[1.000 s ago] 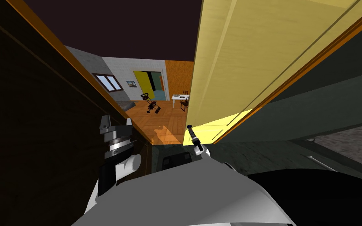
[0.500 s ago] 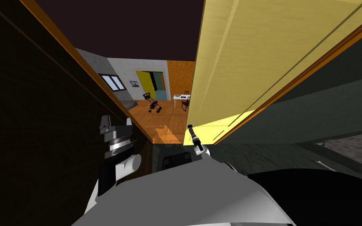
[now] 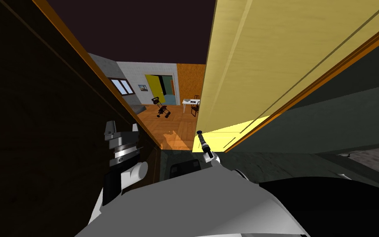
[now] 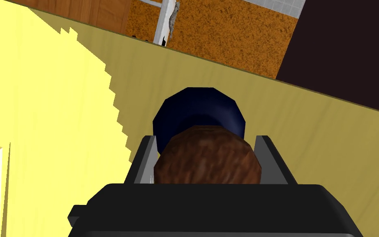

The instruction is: Pull the door open

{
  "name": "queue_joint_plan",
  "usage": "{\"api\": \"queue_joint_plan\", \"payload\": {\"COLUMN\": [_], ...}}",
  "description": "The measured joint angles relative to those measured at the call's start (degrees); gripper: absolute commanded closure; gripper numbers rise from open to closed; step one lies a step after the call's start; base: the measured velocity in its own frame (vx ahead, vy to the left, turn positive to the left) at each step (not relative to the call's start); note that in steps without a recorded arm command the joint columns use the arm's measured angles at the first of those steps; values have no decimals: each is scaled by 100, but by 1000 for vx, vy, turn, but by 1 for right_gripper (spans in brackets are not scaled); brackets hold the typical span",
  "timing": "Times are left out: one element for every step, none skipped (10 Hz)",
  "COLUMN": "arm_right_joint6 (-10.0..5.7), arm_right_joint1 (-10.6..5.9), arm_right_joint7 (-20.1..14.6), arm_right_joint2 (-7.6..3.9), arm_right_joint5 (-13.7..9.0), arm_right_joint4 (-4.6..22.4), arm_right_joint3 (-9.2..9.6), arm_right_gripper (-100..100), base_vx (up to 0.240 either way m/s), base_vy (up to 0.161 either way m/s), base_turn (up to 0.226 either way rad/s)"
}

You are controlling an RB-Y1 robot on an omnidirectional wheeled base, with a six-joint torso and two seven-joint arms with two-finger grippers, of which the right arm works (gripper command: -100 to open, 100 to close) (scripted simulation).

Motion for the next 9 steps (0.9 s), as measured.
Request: {"api": "queue_joint_plan", "payload": {"arm_right_joint6": [-4,-7,-10,-13,-16,-19,-25,-26,-28], "arm_right_joint1": [-10,-20,-28,-36,-41,-46,-55,-66,-74], "arm_right_joint7": [-161,-291,-439,-553,-697,-803,-944,-1105,-1239], "arm_right_joint2": [-15,-20,-30,-35,-43,-48,-58,-72,-76], "arm_right_joint5": [-55,-81,-122,-145,-185,-207,-248,-304,-331], "arm_right_joint4": [17,29,44,57,67,76,92,101,113], "arm_right_joint3": [5,9,14,17,24,26,30,36,41], "arm_right_gripper": [100,100,100,100,100,100,100,100,100], "base_vx": [-27,-30,-22,-22,-19,-25,-40,-27,-24], "base_vy": [-6,-5,-5,-2,-4,-2,-8,-7,-5], "base_turn": [35,62,29,40,32,61,80,38,48]}}
